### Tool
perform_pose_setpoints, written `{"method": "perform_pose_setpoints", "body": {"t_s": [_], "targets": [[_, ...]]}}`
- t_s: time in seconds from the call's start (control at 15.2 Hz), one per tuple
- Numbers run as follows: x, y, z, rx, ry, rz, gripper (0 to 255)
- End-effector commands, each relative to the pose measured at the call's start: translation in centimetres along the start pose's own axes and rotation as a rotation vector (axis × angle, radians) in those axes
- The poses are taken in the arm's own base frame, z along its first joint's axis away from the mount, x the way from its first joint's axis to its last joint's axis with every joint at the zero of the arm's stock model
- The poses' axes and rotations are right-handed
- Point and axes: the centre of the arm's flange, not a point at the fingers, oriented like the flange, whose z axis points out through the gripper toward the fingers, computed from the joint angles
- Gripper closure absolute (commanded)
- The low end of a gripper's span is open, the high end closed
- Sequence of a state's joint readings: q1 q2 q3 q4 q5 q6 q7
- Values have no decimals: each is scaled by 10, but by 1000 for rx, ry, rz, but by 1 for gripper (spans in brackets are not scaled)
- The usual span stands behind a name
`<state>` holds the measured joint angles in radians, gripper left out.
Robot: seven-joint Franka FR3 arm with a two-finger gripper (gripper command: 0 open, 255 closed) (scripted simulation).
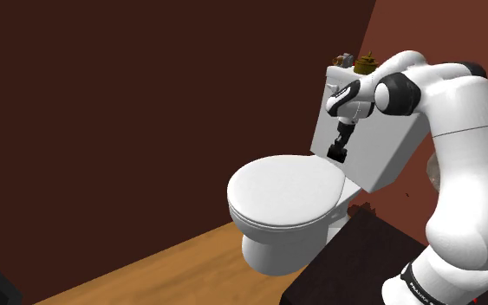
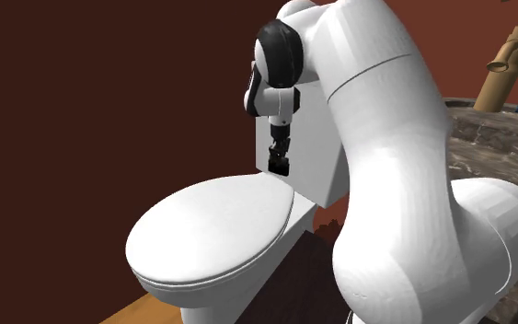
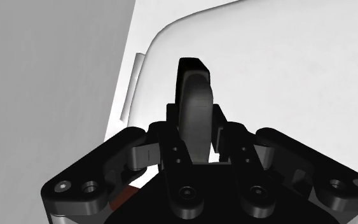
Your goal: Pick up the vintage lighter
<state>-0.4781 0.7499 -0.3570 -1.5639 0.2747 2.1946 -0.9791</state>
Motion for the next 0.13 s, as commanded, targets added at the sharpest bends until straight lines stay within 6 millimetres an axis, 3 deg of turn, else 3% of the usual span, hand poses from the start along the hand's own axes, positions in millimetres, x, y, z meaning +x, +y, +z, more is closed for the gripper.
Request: {"method": "perform_pose_setpoints", "body": {"t_s": [0.0, 0.07], "targets": [[-2, 4, -11, -9, 6, 7, 255], [-2, 4, -11, -9, 6, 7, 255]]}}
